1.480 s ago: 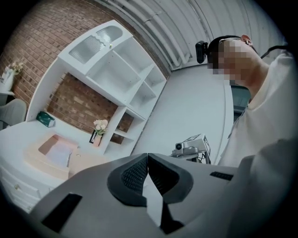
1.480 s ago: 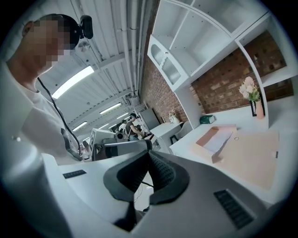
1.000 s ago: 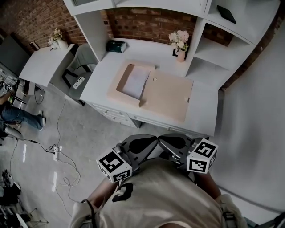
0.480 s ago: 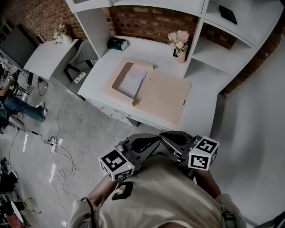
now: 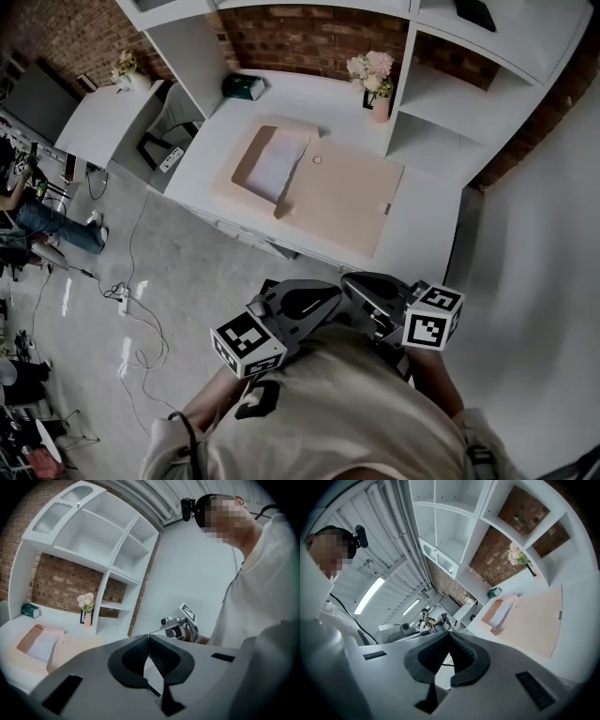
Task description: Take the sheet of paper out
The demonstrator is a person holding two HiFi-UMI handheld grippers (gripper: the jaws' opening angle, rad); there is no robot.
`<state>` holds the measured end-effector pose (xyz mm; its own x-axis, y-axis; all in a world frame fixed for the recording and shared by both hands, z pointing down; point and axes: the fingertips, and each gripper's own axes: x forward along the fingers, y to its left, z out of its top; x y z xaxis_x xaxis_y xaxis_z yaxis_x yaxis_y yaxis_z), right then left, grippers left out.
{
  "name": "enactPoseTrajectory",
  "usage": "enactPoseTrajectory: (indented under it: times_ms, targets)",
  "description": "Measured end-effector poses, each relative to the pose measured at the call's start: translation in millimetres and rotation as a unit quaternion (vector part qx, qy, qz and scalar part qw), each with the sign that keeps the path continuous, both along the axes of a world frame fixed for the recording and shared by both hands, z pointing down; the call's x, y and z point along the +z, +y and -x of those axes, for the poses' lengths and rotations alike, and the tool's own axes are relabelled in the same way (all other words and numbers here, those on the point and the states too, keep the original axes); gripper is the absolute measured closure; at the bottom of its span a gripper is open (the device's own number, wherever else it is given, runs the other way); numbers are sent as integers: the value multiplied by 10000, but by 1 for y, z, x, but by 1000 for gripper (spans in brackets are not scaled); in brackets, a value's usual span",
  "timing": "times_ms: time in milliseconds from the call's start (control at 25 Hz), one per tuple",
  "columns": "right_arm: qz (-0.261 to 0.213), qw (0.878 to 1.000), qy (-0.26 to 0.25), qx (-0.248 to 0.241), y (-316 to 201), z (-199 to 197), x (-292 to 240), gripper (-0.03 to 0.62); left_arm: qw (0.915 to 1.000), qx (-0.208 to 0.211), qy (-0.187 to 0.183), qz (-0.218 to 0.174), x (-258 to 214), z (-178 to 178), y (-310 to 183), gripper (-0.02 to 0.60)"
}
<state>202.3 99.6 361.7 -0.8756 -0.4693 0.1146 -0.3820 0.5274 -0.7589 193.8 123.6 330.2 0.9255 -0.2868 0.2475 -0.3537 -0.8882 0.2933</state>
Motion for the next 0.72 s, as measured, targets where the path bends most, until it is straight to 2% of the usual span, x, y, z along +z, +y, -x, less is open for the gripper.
enactPoseTrajectory:
  times_ms: [400, 600, 720]
  targets:
    - [612, 9980, -151, 42, -24, 16, 18, 568, 9999, 12, 117, 81, 9, 21, -24, 563]
    - [787, 9965, -59, 280, -50, 29, 24, 568, 9990, 144, 320, 273, 13, 41, -53, 563]
    - [808, 9964, 28, 238, -65, 49, 24, 568, 9974, 20, 579, 421, 11, 66, -78, 563]
